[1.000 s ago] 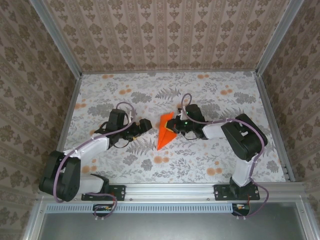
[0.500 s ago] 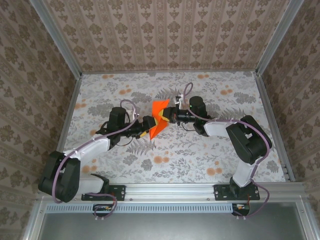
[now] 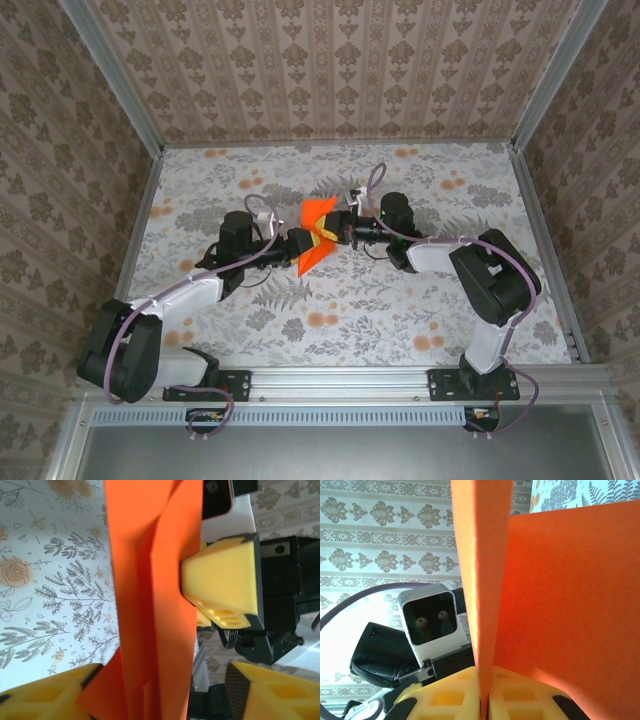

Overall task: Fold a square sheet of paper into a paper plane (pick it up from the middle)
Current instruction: Turn over the paper at the center of the table.

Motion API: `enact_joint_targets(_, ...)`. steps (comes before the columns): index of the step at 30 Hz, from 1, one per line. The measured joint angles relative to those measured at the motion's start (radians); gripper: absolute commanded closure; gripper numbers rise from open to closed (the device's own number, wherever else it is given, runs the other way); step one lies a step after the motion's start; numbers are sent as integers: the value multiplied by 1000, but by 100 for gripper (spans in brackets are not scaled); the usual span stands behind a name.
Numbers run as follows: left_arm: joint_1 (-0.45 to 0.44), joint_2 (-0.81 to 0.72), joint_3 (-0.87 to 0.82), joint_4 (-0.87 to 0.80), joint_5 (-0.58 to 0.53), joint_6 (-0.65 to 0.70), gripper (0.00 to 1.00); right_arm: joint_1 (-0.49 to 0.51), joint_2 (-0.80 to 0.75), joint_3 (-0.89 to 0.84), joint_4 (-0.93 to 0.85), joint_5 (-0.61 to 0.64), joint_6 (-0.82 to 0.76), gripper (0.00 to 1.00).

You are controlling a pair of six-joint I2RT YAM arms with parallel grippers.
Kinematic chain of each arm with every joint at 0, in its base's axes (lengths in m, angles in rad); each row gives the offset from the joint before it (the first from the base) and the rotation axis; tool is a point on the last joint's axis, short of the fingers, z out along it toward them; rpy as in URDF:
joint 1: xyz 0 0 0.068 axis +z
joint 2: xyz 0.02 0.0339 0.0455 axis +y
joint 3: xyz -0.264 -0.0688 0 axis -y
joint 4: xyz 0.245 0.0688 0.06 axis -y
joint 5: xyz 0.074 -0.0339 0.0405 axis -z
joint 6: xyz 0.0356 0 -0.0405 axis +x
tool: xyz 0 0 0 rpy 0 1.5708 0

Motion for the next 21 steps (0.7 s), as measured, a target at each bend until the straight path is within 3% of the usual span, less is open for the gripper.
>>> enact_joint_targets(7,1,-21,0,-34,-31,38,79,-6,0,-2,-1,-3,-1,77)
enact_joint_targets(11,1,-59,3,-96,-55,76,92,-21,-7,-5,-73,-5,-51,66)
enact_joint_targets(16,1,-70,55,-268,-110,160,98,-46,-110,-3,-395,58,-239,48)
enact_joint_targets(21,-6,-63,224,-604,-294,324,98,-51,-282,45,-809,285,-494,35)
